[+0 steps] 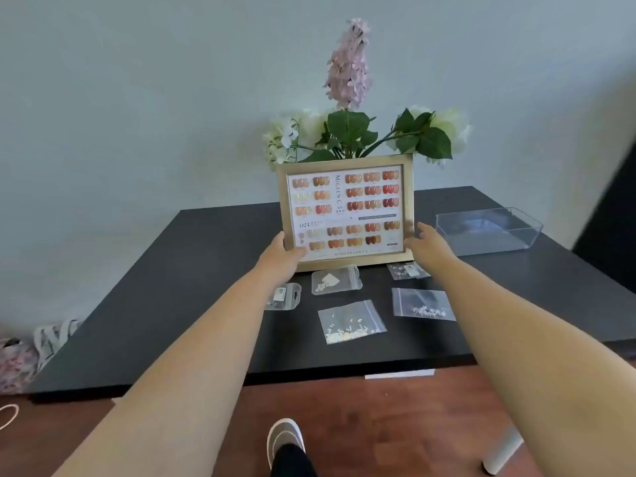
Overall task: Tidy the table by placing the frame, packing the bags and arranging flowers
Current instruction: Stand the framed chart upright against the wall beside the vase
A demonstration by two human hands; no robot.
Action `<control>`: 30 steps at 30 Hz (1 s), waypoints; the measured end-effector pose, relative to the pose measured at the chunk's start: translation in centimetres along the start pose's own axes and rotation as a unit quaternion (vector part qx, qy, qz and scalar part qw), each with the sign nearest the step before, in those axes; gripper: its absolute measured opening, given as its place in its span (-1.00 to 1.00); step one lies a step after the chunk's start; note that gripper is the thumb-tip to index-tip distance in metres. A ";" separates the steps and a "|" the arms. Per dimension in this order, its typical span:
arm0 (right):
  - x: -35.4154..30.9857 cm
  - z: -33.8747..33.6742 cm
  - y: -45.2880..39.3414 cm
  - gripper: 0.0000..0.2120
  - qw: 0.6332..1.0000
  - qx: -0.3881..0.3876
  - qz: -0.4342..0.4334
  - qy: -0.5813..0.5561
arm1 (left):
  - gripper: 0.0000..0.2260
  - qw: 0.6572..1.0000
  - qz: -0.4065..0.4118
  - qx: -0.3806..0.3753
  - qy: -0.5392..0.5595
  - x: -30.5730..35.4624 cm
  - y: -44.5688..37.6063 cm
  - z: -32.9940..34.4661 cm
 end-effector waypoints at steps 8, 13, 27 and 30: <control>1.1 0.2 -3.4 -0.66 0.994 -0.008 -0.005 -0.113 | -0.31 0.995 0.029 0.039 0.084 -0.9 -2.3 0.3; -0.4 1.5 -3.5 -0.80 0.991 -0.023 -0.043 -0.126 | -0.32 0.991 0.045 0.081 0.099 -1.4 -2.5 -0.2; -7.9 13.6 -2.3 -0.51 0.967 -0.169 -0.139 -0.127 | -0.49 0.942 0.076 0.262 0.198 -10.0 2.1 -11.6; -8.9 16.6 -3.3 -0.29 0.964 -0.188 -0.149 -0.117 | -0.55 0.936 0.060 0.278 0.207 -12.2 2.3 -13.9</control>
Point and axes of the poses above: each hand's wrist, its own y-axis away from the middle knuckle, its own z-axis out of the palm, x = y × z, the point moved 5 cm from there along -y, towards the middle knuckle, and after that the axes turned 14 degrees about -x, right-handed, at the moved point
